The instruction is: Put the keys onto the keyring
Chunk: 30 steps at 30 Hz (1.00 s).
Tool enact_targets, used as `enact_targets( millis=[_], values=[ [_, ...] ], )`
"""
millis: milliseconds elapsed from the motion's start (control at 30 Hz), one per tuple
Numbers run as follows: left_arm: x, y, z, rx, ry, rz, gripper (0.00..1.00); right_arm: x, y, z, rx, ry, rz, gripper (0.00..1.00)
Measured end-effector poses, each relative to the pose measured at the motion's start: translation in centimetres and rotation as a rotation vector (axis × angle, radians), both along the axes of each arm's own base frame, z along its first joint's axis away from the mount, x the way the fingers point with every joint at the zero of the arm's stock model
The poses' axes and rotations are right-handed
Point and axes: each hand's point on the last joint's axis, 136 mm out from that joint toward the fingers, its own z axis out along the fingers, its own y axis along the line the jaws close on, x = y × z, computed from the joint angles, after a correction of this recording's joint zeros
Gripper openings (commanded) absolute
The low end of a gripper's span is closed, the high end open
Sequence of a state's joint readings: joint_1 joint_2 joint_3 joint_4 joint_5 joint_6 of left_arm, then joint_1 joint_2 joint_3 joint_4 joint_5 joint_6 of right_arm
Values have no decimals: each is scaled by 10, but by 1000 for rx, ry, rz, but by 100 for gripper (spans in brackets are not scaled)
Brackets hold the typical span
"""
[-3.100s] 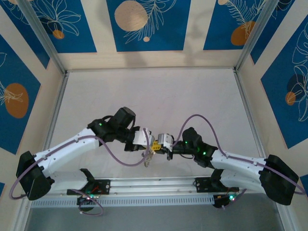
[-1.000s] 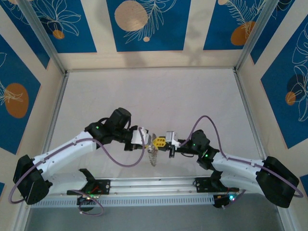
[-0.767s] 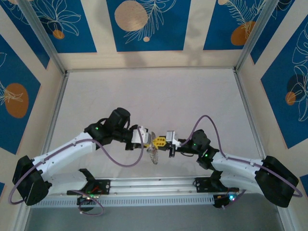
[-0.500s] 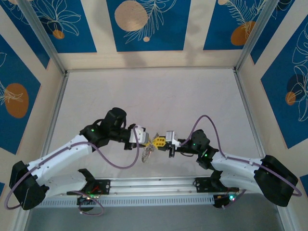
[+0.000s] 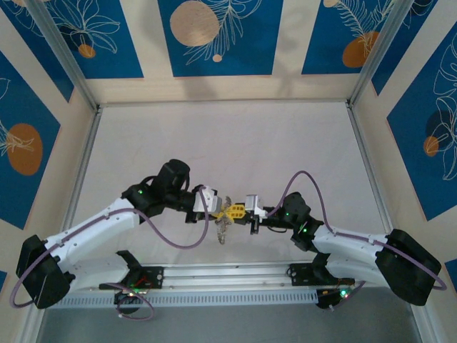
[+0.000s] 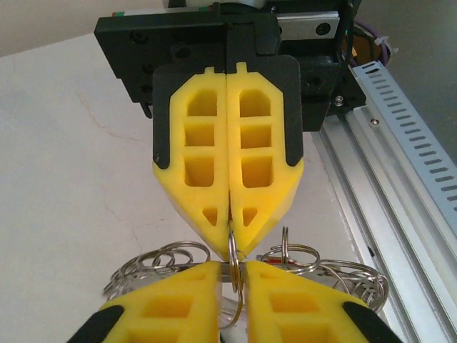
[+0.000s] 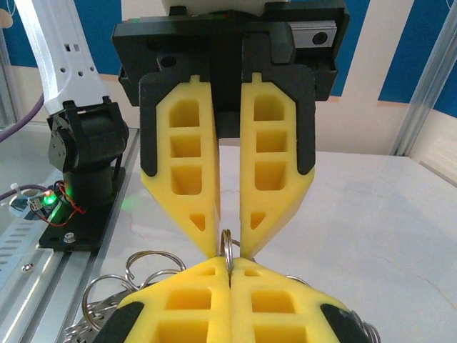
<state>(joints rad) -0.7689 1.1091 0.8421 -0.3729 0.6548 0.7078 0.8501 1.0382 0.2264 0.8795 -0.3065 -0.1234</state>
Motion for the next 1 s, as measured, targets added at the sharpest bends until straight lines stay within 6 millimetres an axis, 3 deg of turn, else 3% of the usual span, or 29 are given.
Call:
enact_targets(
  millis=[67,267,367,600,800,1000],
  values=[
    [-1,0,-1,1,4,-3,0,0,0,-1,-2,1,0,2],
    [7,1,-3,69,27,23,0,3,-1,-6,-32,7,-15,24],
    [15,3,-6,140,26,52,0,8,0,-8,-76,9,-41,28],
    [20,9,-9,279,12,71,0,16,1,-19,-158,26,-78,27],
    [14,9,-23,369,45,35,0,17,8,-31,-211,50,-69,26],
    [11,11,-29,410,70,26,0,18,12,-31,-219,46,-65,7]
  ],
)
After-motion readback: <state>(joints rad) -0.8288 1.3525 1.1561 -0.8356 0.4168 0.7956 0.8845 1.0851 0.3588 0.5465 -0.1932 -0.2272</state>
